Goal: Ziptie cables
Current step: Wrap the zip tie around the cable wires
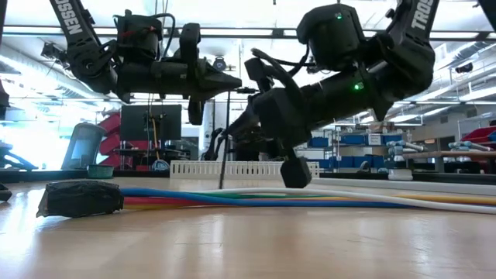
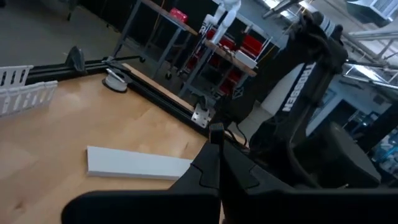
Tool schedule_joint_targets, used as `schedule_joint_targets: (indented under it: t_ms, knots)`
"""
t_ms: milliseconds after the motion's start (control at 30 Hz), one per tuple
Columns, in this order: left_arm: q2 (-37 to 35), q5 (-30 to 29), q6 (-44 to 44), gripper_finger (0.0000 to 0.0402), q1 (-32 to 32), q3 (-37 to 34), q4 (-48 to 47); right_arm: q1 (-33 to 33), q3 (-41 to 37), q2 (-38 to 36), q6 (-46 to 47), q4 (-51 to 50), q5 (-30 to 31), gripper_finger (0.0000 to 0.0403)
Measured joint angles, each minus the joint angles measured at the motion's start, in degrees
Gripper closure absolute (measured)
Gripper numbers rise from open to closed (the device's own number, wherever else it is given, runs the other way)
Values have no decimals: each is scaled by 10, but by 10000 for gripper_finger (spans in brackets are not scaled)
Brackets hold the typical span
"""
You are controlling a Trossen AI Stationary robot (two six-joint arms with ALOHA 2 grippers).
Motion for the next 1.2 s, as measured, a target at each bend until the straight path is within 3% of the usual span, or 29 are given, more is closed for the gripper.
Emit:
schedule_joint_targets:
  t_ms: [267,433,733,1200]
  knots:
    - [0,-19,-14,401,9,0,-3,6,0,4,9,28,-61,295]
    - [0,-20,-12,401,22,0,-6,8,0,3,85,30,-77,333]
    - [0,39,-3,401,59,0,-10,27,0,3,150,30,-66,398]
    - [0,95,15,401,88,0,-20,45,0,2,199,31,-33,402]
